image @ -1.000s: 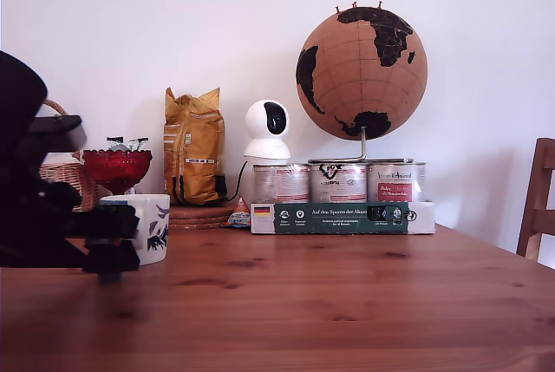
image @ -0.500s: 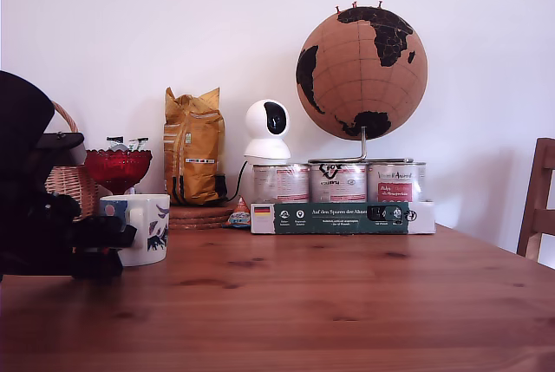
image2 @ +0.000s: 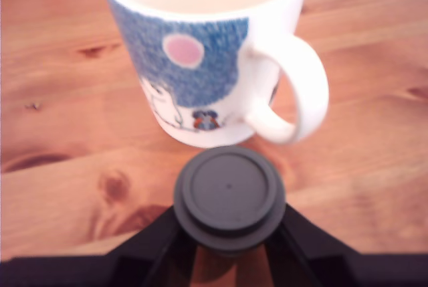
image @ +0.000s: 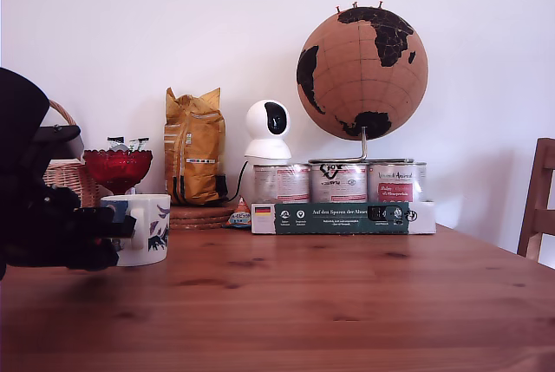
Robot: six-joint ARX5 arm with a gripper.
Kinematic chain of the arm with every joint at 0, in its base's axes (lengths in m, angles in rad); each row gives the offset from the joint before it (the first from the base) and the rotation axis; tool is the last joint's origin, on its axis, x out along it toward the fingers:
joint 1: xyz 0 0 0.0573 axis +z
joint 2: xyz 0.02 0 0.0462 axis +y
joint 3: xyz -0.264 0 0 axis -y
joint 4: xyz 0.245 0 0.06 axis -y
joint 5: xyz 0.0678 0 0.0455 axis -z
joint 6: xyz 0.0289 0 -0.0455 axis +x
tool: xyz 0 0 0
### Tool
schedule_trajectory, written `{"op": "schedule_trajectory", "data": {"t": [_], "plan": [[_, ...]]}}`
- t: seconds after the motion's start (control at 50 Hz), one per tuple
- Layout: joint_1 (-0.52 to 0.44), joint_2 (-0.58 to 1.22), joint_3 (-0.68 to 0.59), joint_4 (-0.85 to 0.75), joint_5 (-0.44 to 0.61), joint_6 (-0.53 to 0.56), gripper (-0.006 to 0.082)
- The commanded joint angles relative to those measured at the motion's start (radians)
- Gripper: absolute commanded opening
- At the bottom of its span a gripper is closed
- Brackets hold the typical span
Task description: Pick the grey coffee capsule and place it inside the blue coffee cup
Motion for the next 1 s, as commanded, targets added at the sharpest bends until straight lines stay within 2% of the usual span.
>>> {"op": "schedule_trajectory", "data": {"t": [0.0, 0.22, 0.42, 0.72, 0.98], "plan": [[0.016, -0.051, 0.009, 0.024, -0.029, 0.004, 0.0181], [0.045, -0.141, 0.014, 0.092, -0.044, 0.004, 0.0181], [0.042, -0.151, 0.086, 0.074, 0.036, 0.0, 0.0181], [0.072, -0.14, 0.262, -0.209, 0.15, 0.002, 0.0181], [0.089, -0.079, 0.382, -0.384, 0.213, 0.004, 0.0181]]}}
